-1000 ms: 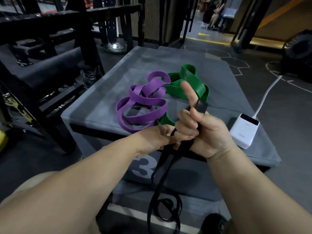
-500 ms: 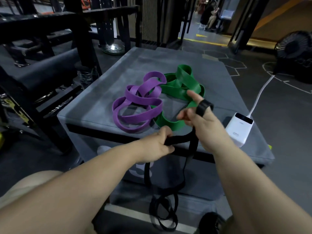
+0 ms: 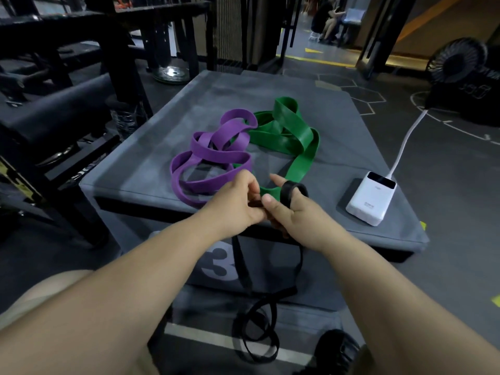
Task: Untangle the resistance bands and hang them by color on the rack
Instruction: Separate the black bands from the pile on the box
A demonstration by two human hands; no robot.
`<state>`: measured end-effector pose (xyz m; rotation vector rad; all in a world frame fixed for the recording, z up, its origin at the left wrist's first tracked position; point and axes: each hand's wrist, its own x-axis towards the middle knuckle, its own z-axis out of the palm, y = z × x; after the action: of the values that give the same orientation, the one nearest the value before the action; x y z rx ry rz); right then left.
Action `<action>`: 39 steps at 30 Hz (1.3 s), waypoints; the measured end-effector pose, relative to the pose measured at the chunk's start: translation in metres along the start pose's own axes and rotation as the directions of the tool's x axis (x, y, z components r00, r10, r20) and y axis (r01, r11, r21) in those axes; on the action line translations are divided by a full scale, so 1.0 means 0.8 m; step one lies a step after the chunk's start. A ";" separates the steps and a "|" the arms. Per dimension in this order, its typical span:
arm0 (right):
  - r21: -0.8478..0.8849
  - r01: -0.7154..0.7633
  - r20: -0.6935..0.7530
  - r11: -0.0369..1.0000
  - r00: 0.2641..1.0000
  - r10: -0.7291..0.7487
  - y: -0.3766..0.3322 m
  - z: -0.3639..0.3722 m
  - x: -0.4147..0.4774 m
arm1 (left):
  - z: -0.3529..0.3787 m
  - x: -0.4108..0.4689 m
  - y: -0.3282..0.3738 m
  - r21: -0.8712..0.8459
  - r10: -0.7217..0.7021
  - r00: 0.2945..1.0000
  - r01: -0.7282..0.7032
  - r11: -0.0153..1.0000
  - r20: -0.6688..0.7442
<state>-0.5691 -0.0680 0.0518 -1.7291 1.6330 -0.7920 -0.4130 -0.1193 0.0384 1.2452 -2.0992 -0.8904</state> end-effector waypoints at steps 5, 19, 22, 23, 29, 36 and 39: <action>0.134 -0.007 0.036 0.991 0.999 0.002 0.001 -0.013 -0.003 | -0.014 0.002 -0.003 -0.023 0.052 0.995 -0.050 0.998 0.083; 0.358 -0.020 0.105 0.933 0.994 -0.020 0.030 -0.019 0.006 | -0.032 -0.008 -0.001 -0.438 -0.077 0.941 0.225 0.871 0.330; 0.277 0.007 0.259 0.961 0.963 -0.081 0.021 -0.020 0.001 | -0.034 -0.009 0.004 -0.500 -0.066 0.944 0.230 0.835 0.324; 0.242 0.036 0.309 0.970 0.945 -0.112 0.018 -0.019 -0.001 | -0.034 -0.009 0.007 -0.520 -0.032 0.942 0.212 0.828 0.333; 0.304 0.029 0.481 0.952 0.858 -0.180 0.017 -0.017 -0.006 | -0.030 -0.015 0.026 -0.387 0.077 0.939 0.062 0.920 0.334; 0.726 -0.264 0.391 0.636 0.918 -0.066 0.026 -0.002 0.001 | -0.021 -0.018 0.026 -0.078 0.195 0.937 -0.180 0.981 0.289; 0.791 -0.354 0.396 0.498 0.918 0.023 0.027 -0.005 0.005 | -0.024 -0.020 0.029 -0.044 0.215 0.919 -0.213 0.976 0.329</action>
<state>-0.5855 -0.0730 0.0375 -0.8515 0.8800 -0.9079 -0.4045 -0.1019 0.0664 0.8825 -2.4353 -1.0652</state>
